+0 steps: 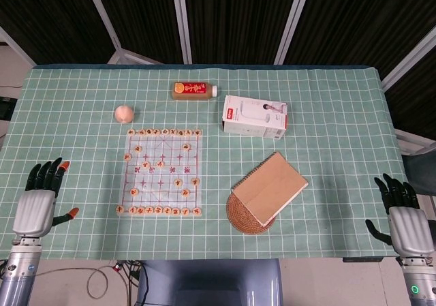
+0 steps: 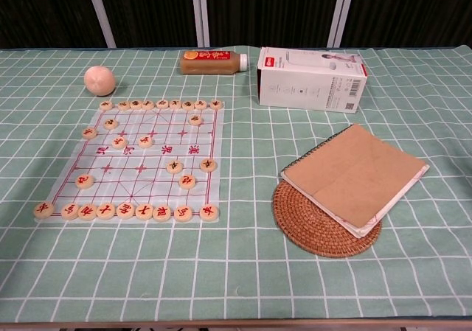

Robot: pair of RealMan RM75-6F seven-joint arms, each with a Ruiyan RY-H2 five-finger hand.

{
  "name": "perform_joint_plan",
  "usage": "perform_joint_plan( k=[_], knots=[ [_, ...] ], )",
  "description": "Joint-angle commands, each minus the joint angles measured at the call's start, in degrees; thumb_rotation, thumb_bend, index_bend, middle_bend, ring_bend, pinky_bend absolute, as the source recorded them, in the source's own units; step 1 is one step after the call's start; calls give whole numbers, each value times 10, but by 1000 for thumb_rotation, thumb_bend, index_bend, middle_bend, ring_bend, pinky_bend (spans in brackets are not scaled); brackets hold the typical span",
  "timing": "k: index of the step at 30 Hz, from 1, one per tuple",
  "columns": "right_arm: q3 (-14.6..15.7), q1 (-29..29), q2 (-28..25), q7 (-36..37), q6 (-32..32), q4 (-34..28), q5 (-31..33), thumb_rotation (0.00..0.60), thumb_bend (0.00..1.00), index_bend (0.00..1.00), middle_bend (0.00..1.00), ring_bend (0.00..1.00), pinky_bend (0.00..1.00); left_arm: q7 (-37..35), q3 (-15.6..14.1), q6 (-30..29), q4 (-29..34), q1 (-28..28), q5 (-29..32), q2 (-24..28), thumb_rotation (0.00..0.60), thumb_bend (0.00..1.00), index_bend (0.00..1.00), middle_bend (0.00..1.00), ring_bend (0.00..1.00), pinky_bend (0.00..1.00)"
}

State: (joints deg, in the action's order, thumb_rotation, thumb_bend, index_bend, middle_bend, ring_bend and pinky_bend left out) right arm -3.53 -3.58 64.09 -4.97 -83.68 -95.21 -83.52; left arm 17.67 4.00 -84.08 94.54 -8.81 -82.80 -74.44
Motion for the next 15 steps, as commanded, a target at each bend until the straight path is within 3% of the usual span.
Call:
perform_joint_plan(
  k=[1, 3, 6, 8, 15],
  knots=[
    [0, 0, 0, 1, 1, 0, 2, 600, 345, 0, 0, 0, 0, 9, 2, 7, 3, -5, 0, 2, 600, 24, 0, 15, 7, 32],
    [-1, 0, -1, 2, 1, -1, 3, 600, 345, 0, 0, 0, 0, 20, 9, 9, 5, -12, 1, 3, 600, 35, 0, 134, 87, 144],
    [0, 0, -1, 3, 2, -2, 2, 600, 344, 0, 0, 0, 0, 46, 29, 10, -1, -27, 8, -1, 600, 91, 5, 606, 445, 507],
    [0, 0, -2, 5, 3, -2, 2, 600, 344, 0, 0, 0, 0, 60, 42, 18, -8, -39, 16, -7, 600, 122, 39, 787, 602, 692],
    [-2, -1, -3, 7, 6, -1, 7, 600, 345, 0, 0, 0, 0, 105, 89, 113, -20, -99, 112, -17, 600, 132, 249, 980, 798, 899]
  ],
)
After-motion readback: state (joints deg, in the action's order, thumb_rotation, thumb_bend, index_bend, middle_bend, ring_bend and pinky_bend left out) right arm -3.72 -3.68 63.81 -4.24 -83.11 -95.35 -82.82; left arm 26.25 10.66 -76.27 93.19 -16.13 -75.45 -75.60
